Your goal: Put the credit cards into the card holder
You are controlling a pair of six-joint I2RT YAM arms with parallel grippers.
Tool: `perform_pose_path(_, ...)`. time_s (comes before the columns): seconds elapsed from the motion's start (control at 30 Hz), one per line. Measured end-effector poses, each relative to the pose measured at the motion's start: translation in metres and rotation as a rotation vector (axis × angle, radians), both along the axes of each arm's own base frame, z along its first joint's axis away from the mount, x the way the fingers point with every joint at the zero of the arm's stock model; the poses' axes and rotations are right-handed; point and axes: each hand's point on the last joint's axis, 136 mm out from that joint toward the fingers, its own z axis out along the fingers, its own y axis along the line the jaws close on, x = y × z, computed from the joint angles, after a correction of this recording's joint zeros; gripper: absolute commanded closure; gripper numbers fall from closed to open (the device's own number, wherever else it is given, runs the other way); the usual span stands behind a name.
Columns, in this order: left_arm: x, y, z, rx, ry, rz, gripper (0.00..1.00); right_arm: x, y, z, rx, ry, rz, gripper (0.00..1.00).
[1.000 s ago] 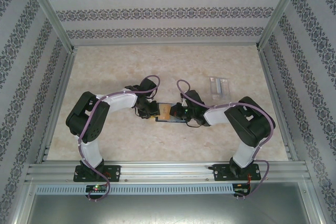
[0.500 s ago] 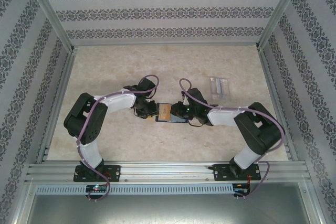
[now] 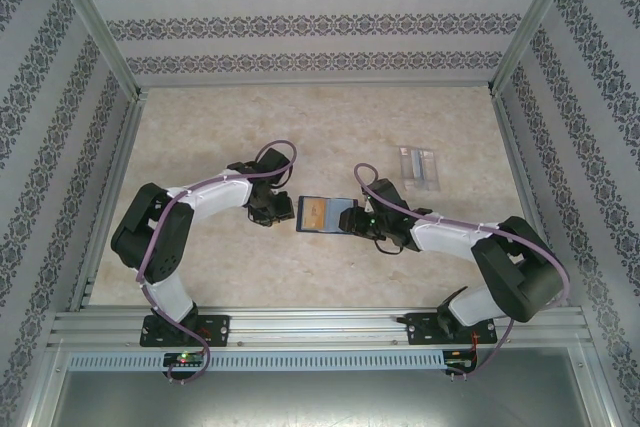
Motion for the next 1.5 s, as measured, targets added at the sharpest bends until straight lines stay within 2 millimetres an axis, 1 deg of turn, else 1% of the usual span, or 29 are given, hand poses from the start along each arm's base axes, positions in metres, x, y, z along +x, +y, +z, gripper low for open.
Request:
perform_pose_path(0.1,-0.003,0.002,-0.003,0.005,0.009,0.000,0.68,0.000,-0.001,-0.001,-0.007,-0.001,-0.004,0.58)
perform_pose_path(0.33,-0.008,0.004,-0.007,0.012,0.021,0.000,0.67,-0.001,-0.001,-0.001,-0.007,0.000,-0.005,0.65)
perform_pose_path(0.57,-0.009,0.005,-0.004,0.008,0.014,0.000,0.64,-0.004,0.002,0.001,-0.041,-0.024,0.012,0.64)
perform_pose_path(0.77,-0.008,0.005,-0.001,0.003,0.006,0.000,0.63,0.001,0.007,0.007,-0.040,-0.038,0.013,0.63)
perform_pose_path(1.07,-0.009,0.005,-0.001,0.003,0.007,0.000,0.64,0.003,0.008,-0.006,-0.062,-0.010,0.013,0.63)
perform_pose_path(1.13,-0.009,0.005,-0.001,0.003,0.007,0.000,0.64,0.003,0.009,-0.006,-0.060,-0.011,0.014,0.64)
perform_pose_path(1.2,-0.009,0.005,-0.001,0.003,0.007,0.000,0.64,0.004,0.010,-0.006,-0.062,-0.013,0.017,0.64)
perform_pose_path(1.37,-0.009,0.005,-0.001,0.002,0.007,0.000,0.64,0.002,0.013,-0.006,-0.063,-0.014,0.025,0.71)
perform_pose_path(1.5,-0.009,0.004,-0.001,0.000,0.009,-0.002,0.64,0.003,0.013,-0.005,-0.062,-0.015,0.024,0.71)
